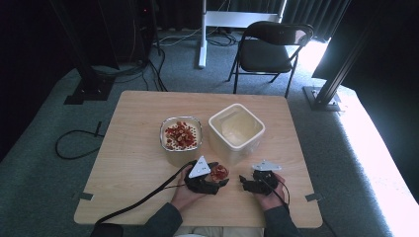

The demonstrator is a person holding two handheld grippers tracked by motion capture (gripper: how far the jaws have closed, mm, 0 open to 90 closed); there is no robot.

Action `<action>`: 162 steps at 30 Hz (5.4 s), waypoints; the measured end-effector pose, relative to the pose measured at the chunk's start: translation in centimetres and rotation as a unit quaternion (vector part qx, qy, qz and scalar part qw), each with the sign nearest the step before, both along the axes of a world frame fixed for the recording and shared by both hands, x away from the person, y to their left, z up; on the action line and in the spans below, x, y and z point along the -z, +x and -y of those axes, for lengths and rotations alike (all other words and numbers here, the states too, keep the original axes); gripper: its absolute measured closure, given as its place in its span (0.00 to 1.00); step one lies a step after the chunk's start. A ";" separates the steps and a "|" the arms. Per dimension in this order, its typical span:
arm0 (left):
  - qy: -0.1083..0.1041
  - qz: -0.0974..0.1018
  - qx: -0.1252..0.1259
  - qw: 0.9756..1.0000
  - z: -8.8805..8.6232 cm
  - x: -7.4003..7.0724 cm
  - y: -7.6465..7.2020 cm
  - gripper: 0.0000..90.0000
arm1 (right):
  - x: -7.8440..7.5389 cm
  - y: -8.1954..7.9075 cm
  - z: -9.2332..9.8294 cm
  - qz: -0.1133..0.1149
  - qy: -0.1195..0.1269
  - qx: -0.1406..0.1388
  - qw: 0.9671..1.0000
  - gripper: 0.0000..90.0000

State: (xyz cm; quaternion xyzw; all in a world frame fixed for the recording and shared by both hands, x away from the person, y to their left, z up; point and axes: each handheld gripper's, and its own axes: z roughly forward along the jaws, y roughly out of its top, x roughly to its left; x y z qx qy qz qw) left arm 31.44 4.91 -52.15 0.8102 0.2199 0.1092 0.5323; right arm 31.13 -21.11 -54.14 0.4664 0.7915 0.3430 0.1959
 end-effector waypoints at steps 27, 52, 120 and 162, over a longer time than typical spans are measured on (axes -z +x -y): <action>-0.023 0.055 -0.096 0.994 -8.6 -8.3 -1.2 0.32 | 0.2 0.3 0.7 0.000 -0.007 0.014 1.000 0.30; 0.006 0.081 -0.205 0.975 -16.4 -12.8 -0.5 0.33 | 0.3 0.4 0.9 -0.002 -0.010 0.021 1.000 0.30; 0.040 0.119 -0.269 0.955 -18.3 -13.3 8.1 0.37 | 0.5 0.7 1.7 0.001 -0.002 0.032 0.999 0.29; 0.104 0.156 -0.221 0.957 -15.5 -18.2 9.0 0.37 | 0.6 0.8 1.8 0.003 -0.002 0.028 1.000 0.29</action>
